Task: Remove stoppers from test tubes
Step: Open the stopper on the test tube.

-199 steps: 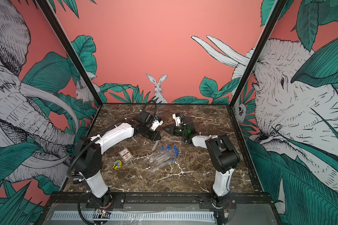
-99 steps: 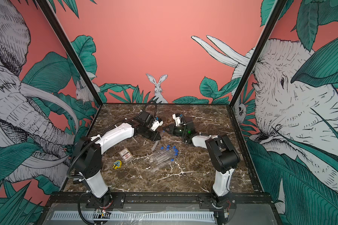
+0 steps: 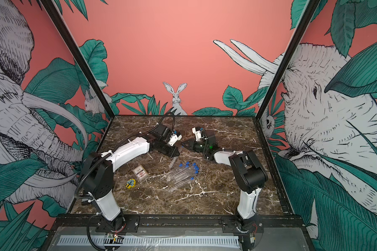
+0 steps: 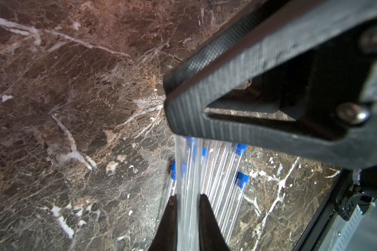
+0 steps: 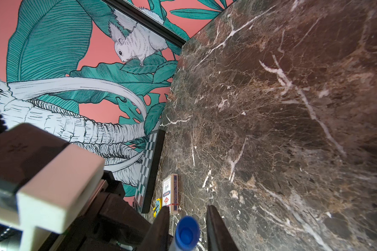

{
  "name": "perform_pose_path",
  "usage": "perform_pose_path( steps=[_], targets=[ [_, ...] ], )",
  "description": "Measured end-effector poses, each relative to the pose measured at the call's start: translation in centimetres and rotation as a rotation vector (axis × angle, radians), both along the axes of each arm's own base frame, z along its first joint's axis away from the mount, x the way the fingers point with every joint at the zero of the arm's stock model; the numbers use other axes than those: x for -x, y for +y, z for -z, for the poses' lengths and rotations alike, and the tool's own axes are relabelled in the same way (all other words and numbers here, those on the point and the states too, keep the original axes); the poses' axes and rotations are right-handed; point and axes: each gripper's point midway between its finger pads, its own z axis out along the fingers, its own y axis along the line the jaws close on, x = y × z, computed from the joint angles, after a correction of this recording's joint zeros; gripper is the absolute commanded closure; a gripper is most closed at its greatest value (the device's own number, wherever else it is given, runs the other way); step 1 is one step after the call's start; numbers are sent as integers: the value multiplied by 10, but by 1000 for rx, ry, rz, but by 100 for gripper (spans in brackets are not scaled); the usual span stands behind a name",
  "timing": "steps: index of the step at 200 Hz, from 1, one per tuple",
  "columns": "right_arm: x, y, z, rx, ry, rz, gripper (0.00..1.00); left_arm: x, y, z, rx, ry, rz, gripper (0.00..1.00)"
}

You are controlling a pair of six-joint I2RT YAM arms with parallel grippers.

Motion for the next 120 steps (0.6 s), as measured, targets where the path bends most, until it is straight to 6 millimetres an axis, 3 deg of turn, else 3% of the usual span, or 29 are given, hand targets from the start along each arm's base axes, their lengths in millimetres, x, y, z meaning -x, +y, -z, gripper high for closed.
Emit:
perform_pose_path(
  steps=[120],
  targets=[
    [2,2,1,-15,14,-19,82,0,0,0,0,0,0,97]
  ],
)
